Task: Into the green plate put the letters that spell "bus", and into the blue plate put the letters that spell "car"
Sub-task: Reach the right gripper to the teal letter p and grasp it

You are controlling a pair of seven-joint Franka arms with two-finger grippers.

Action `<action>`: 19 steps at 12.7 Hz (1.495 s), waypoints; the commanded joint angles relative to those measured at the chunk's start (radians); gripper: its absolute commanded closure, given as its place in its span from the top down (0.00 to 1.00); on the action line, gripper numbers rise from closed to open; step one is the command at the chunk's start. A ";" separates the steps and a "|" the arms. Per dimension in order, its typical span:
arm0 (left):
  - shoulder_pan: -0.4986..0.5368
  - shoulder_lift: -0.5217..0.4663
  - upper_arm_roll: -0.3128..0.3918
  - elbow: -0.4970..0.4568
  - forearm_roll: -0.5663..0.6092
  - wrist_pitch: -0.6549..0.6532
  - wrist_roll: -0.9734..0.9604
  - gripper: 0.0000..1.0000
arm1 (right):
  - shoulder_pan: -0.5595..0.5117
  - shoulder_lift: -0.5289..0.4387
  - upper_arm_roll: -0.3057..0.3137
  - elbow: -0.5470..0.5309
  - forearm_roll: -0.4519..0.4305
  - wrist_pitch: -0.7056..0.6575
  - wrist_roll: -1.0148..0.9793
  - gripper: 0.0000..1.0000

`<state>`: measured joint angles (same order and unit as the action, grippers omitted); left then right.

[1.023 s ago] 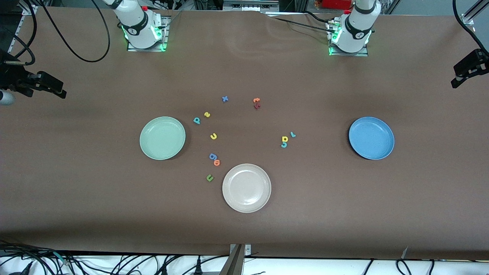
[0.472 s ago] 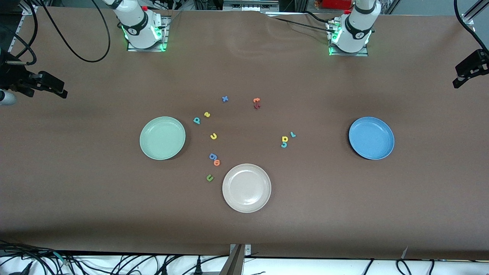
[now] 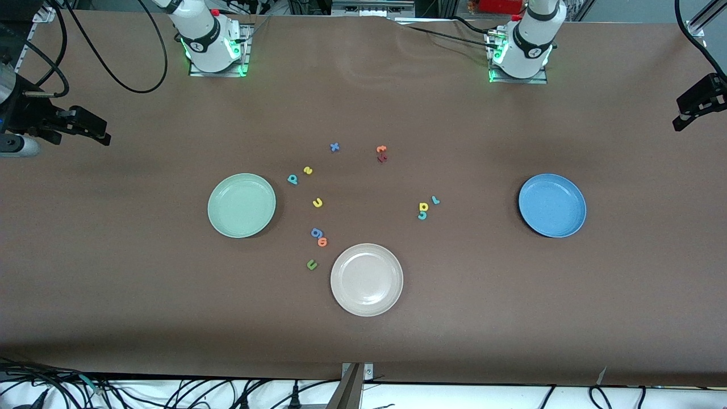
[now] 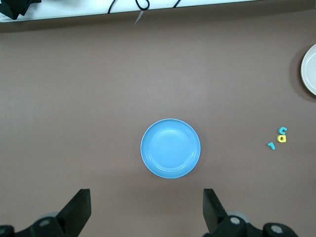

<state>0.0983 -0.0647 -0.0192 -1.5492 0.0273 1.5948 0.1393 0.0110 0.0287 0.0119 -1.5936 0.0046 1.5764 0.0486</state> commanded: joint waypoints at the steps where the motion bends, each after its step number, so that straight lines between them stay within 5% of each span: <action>1: 0.009 0.013 -0.007 0.034 -0.006 -0.024 -0.001 1.00 | 0.056 0.014 0.037 0.021 -0.008 -0.029 0.043 1.00; 8: 0.009 0.014 -0.008 0.035 -0.006 -0.030 -0.001 1.00 | 0.187 0.121 0.048 0.021 0.020 0.069 0.083 1.00; 12: 0.008 0.014 -0.008 0.038 -0.006 -0.056 -0.001 1.00 | 0.313 0.267 0.046 -0.011 0.014 0.157 0.207 1.00; 19: 0.009 0.016 -0.007 0.035 -0.015 -0.094 -0.006 1.00 | 0.457 0.318 0.045 -0.386 -0.011 0.619 0.693 0.99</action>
<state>0.0998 -0.0607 -0.0237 -1.5400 0.0273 1.5423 0.1393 0.4378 0.3912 0.0647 -1.8481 0.0064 2.0722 0.6250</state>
